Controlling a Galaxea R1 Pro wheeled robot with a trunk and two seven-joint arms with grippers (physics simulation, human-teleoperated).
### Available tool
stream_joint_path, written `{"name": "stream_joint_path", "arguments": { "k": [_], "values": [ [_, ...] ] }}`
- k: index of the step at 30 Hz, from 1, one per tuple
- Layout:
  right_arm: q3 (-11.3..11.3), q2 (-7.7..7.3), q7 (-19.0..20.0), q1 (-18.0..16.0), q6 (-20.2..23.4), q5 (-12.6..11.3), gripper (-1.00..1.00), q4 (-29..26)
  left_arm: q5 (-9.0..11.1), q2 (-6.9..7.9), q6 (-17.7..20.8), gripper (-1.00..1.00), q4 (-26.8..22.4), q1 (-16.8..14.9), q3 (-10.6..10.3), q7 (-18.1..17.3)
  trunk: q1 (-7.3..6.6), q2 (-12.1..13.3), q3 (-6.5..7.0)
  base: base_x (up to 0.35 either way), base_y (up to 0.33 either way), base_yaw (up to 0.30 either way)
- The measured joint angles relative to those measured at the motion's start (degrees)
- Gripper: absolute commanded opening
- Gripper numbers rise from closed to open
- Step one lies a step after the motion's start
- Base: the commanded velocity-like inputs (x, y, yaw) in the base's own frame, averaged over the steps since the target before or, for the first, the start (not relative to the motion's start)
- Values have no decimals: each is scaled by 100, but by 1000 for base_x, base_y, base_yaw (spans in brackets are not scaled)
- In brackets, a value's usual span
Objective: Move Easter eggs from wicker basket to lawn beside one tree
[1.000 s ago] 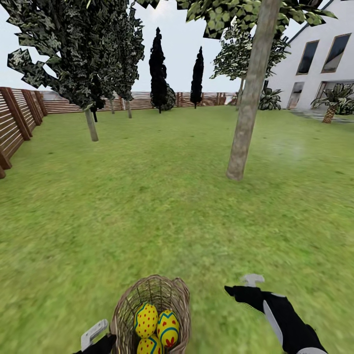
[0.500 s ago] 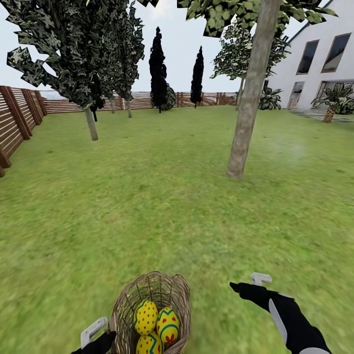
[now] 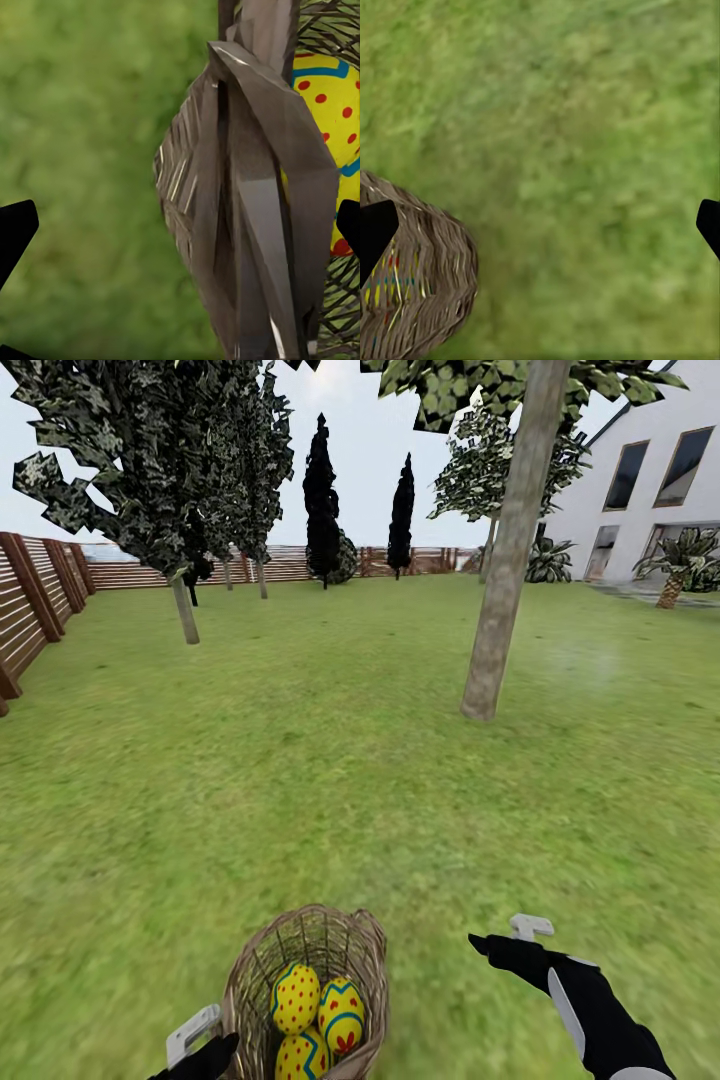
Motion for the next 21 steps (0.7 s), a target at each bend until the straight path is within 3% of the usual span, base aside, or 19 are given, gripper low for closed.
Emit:
{"name": "stream_joint_path", "arguments": {
  "k": [8,9,21],
  "values": [
    [4,7,5,0,0,-1,100,0,0,14,0,100,9,0,5,-4,23,-42,-18,0,0,0],
    [5,8,5,0,0,-1,100,0,0,13,0,-100,9,0,4,-5,23,-42,-18,0,0,0],
    [18,9,-4,0,9,15,100,9,21,-9,-1,-100,-14,-1,-2,24,23,-42,-18,0,0,0]
  ]
}}
